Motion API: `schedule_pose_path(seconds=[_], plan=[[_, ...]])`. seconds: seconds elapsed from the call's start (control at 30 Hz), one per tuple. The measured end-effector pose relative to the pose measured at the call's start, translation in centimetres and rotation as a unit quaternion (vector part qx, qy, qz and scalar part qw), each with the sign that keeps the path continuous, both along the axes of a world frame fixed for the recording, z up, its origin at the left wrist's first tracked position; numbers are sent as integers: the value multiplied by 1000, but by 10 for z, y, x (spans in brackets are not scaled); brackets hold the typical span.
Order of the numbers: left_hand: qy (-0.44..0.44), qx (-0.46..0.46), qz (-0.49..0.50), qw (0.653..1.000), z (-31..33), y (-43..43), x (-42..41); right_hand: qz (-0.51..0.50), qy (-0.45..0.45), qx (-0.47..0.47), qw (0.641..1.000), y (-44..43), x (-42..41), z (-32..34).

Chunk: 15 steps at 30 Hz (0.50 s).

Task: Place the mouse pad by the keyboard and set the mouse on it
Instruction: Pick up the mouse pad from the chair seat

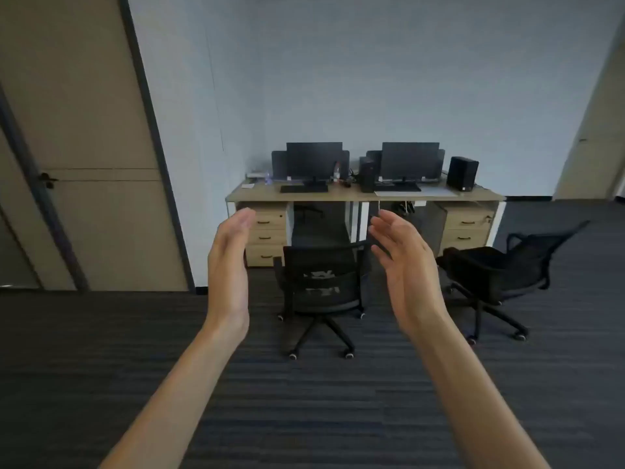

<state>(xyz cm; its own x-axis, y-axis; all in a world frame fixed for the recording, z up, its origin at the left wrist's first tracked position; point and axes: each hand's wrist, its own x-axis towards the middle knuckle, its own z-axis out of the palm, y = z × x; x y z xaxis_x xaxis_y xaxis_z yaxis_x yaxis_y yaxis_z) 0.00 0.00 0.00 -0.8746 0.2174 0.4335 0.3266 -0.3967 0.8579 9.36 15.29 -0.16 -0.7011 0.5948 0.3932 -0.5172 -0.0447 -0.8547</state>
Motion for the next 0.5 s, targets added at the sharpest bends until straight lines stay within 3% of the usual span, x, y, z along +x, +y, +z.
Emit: schedule_pose_path(seconds=[0.5], plan=[[-32,58,34,997,10,135,-242,3,-12,-6,1000,135,-260,10]])
